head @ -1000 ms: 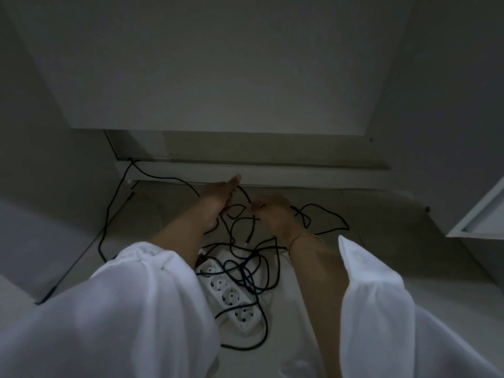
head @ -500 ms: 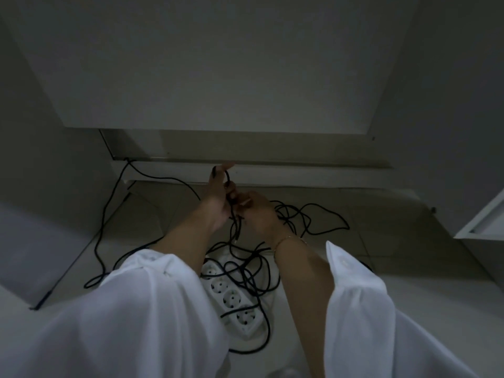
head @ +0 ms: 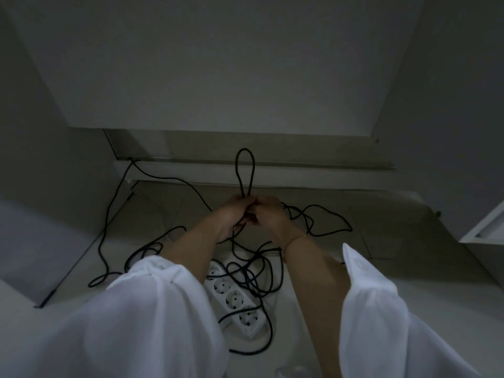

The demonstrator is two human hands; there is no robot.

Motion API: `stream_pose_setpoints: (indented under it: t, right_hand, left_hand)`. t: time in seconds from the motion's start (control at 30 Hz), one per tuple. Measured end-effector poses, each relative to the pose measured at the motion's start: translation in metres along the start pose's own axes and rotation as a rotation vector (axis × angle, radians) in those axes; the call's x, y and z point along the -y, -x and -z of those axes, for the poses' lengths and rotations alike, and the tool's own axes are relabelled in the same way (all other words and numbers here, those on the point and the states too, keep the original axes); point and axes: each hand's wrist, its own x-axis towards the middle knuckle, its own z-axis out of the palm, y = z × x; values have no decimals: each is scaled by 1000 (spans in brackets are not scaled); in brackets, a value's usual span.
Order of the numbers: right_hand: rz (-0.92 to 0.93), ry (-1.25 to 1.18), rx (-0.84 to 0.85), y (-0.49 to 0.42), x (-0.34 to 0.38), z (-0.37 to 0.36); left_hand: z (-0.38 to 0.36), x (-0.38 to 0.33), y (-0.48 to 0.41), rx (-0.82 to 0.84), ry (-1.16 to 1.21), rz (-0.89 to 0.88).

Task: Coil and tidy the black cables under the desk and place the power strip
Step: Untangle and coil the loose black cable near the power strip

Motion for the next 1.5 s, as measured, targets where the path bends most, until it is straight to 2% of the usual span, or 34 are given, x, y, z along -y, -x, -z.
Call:
stream_pose_setpoints:
  t: [0.1, 0.23, 0.37, 0.47, 0.6, 0.73, 0.87, 0.97, 1.23, 1.3, 1.4, 1.5]
  right_hand:
    - [37, 6, -12, 2, -2, 5]
    - [80, 160, -67, -6, 0, 11]
    - [152, 286, -88, -14, 0, 12]
    - [197, 410, -82, -17, -2, 9]
    - [183, 474, -31, -18, -3, 2]
    - [176, 629, 54, -12, 1, -2]
    - [85, 403, 210, -4, -2, 8]
    - [16, 408, 337, -1, -2, 18]
    - [-171, 602, 605, 4, 0, 25]
    - [-131, 649, 581, 9, 7, 31]
    - [35, 722, 424, 10, 24, 41]
    - [147, 632, 335, 5, 37, 48]
  left_hand:
    - [-1, 6, 0, 37, -78, 3]
    - [7, 15, 3, 54, -167, 59]
    - [20, 24, 1, 30, -106, 130]
    - [18, 17, 3, 54, -54, 100]
    - [8, 7, 1, 29, 7, 35]
    - [-3, -3, 0, -63, 197, -9]
    - [0, -4, -4, -131, 383, -14]
    - [4, -5, -6, -164, 495, -55]
    - [21, -1, -5, -209, 384, -97]
    - [26, 5, -3, -182, 233, -76]
    - [31, 18, 1, -102, -46, -27]
    - [35, 24, 7, -36, -238, 39]
